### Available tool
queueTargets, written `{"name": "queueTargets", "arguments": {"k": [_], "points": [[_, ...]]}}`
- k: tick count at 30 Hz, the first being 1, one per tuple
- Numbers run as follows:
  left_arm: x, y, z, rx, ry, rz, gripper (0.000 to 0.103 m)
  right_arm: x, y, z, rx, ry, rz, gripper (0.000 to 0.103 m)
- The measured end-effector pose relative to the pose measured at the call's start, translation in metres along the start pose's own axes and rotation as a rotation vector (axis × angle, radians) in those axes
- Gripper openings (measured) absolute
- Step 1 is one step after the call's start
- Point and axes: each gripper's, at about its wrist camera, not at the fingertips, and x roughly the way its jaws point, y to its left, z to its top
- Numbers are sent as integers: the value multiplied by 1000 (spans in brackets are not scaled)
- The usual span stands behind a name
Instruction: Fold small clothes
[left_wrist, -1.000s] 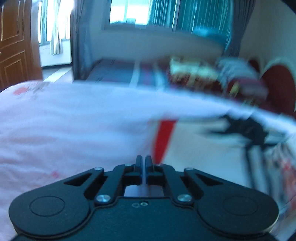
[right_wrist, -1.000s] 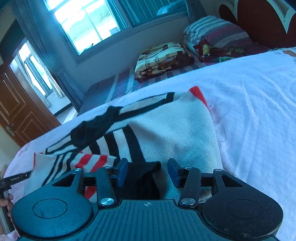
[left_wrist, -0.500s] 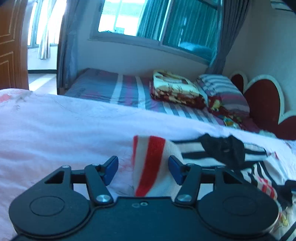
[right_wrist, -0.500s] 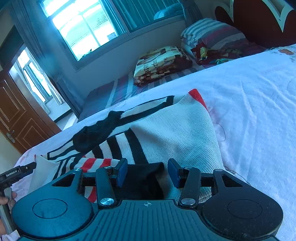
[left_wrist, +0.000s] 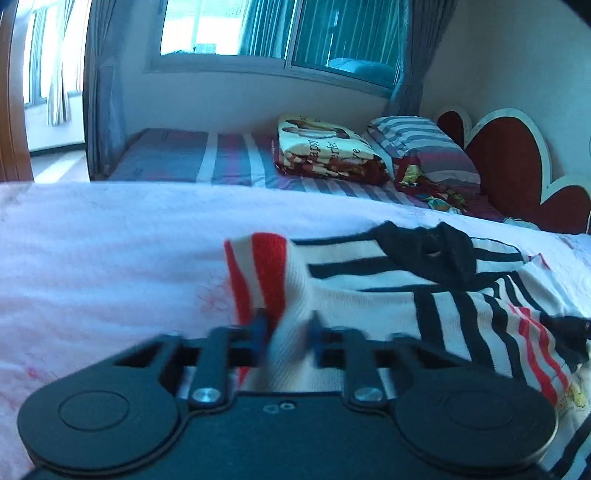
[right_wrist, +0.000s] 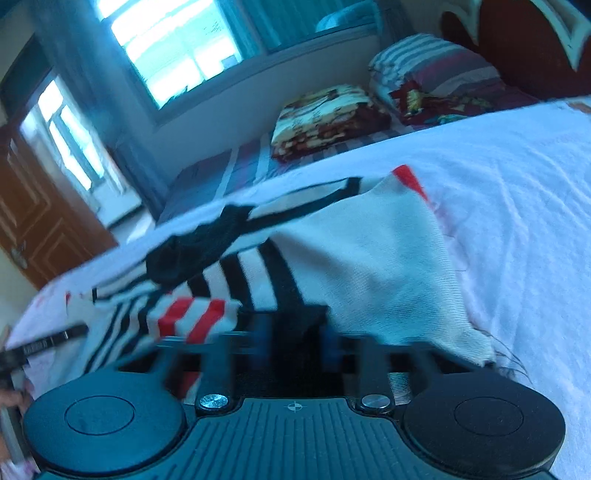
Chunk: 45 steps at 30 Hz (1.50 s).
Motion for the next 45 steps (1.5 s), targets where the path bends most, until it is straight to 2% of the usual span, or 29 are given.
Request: {"name": "queueTargets", "arguments": {"k": [2, 4, 6, 8, 9, 11, 12, 13, 16, 18, 20, 22, 23, 24, 25, 26, 27, 28, 31, 34, 37, 38, 40, 45], "points": [[-8, 15, 1, -96, -34, -36, 11, 2, 12, -1, -67, -10, 4, 6], [-13, 25, -1, -111, -54, -33, 9, -2, 23, -1, -124, -50, 23, 6], [-2, 29, -4, -104, 6, -10, 16, 7, 29, -4, -166, -39, -23, 6], [2, 33, -7, -117, 13, 18, 41, 21, 25, -9, -153, 3, -50, 6], [1, 35, -7, -122, 11, 41, 49, 20, 25, -10, -149, -2, -48, 6], [-10, 37, -5, -126, -20, 112, 77, 18, 23, -7, -131, 11, -37, 6], [-20, 38, -5, -127, -62, 151, 76, 14, 22, -6, -125, 3, -37, 6], [-29, 39, -4, -122, -95, 158, 75, 9, 22, -5, -126, -13, -42, 6], [-44, 23, 7, -10, -157, 89, 70, -2, 23, 0, -109, -73, -35, 6], [-36, 6, 16, 72, -141, 60, 70, 0, 29, 2, -129, -90, -52, 6], [-19, -5, 19, 106, -108, 40, 70, 8, 32, 3, -129, -76, -76, 6], [5, -10, 16, 141, -25, 60, 70, 17, 29, 2, -120, -22, -113, 6], [20, -8, 13, 146, 39, 75, 74, 22, 27, 0, -134, 10, -136, 6], [28, -3, 7, 137, 55, 62, 77, 20, 26, -1, -143, 0, -131, 6], [27, -1, 4, 125, 34, 59, 83, 18, 25, 0, -145, 7, -136, 6], [26, 1, 7, 104, 48, 71, 84, 14, 25, 1, -142, 9, -138, 6], [19, 4, 9, 75, 41, 68, 79, 9, 24, 2, -135, -9, -146, 6], [6, 3, 7, 66, -1, 69, 70, 1, 22, 3, -130, -44, -144, 6], [-29, -13, 0, 68, -81, 29, 78, -9, 21, 7, -114, -90, -88, 6], [-33, -44, -10, 94, -54, -12, 78, 0, 32, 5, -151, -76, -29, 6], [-25, -70, -29, 141, -14, -8, 78, 15, 46, -5, -218, -37, -38, 6], [-22, -74, -37, 147, 12, 0, 78, 23, 49, -11, -254, -11, -75, 6], [-25, -70, -49, 152, 7, 18, 80, 23, 46, -19, -302, -29, -96, 6], [-38, -59, -46, 129, 30, 73, 78, 17, 33, -15, -259, -9, -131, 6]]}}
